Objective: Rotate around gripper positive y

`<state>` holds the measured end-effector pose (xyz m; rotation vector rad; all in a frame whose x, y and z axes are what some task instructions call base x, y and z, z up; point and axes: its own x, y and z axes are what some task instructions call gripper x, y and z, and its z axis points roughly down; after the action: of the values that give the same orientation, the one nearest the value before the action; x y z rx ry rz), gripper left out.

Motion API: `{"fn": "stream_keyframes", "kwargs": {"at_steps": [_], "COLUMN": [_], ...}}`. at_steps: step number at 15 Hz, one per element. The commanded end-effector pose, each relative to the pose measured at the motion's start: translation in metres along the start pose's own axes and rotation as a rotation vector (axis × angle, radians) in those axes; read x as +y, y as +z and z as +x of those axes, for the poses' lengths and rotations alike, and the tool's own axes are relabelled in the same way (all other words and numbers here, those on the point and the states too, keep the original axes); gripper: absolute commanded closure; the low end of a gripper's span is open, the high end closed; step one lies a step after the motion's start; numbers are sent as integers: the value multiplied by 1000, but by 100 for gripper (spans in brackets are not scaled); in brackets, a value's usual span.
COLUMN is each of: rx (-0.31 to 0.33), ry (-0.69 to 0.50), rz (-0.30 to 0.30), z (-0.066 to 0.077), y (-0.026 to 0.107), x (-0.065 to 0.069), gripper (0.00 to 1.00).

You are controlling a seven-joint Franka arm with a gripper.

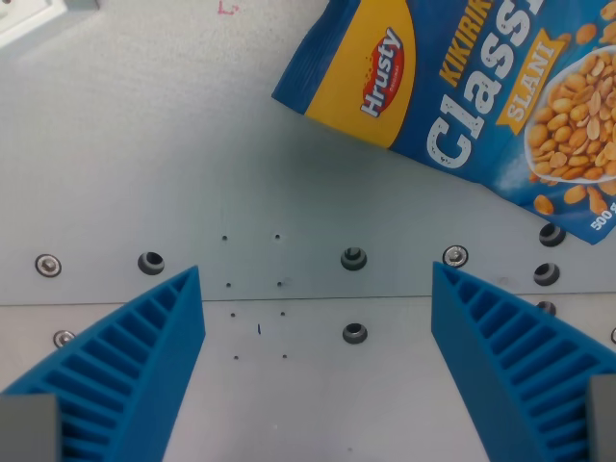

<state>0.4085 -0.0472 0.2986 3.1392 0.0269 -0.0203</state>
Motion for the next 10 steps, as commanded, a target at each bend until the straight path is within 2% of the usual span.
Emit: {"fn": "stream_keyframes", "kwargs": {"at_steps": [1, 10], "rx": [20, 140], "ry": [0, 0], "rz": [-1, -1], "z": [0, 0], "y": [-3, -3], "x": [0, 0], "gripper": [0, 0]}}
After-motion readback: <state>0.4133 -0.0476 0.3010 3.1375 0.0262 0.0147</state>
